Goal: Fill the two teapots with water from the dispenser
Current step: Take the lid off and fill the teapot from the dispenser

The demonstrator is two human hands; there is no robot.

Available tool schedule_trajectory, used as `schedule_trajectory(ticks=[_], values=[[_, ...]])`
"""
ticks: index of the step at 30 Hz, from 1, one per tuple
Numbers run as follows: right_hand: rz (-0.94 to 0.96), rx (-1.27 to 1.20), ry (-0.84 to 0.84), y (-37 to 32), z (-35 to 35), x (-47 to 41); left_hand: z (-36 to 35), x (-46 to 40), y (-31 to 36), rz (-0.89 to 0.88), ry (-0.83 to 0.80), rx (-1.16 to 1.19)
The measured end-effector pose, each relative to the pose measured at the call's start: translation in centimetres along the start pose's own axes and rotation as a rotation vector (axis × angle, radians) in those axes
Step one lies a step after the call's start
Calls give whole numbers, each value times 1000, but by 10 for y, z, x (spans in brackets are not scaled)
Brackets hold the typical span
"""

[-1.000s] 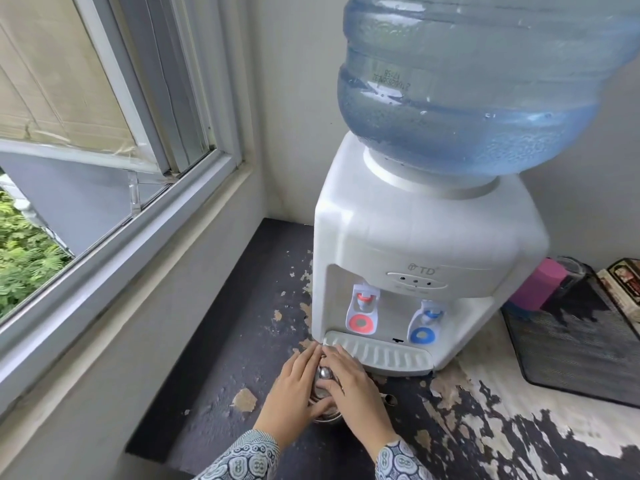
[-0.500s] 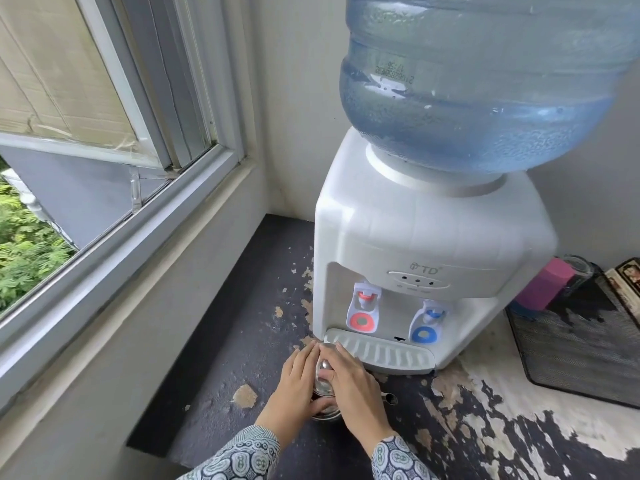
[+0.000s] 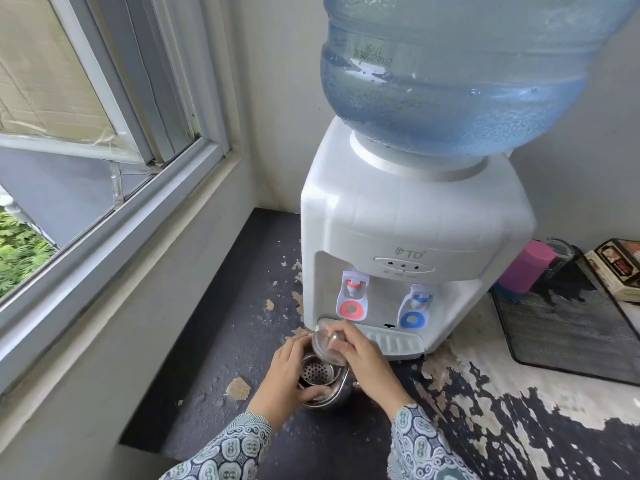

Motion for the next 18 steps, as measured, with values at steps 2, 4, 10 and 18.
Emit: schedule_trajectory(ticks=[2,4,10,18], values=[[21,-21,70,3,13,8,1,1,-2,7,-19,15],[24,-34,147,13,24,22,1,1,1,-4,-14,31],[-123,-113,704,76,42,82,-2,2,0,-2,18,72],[-359,282,514,131,13,92,-4,2,-6,13,-57,57]])
Point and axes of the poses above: each hand's wrist, its own x-axis away from the middle knuckle, its own z-axis out of the back of the hand, y = z × x, the point moved 4 cm from there along -x, towards the middle knuckle, and after that the axes turned 2 degrees about -x, right-handed, at the moved point
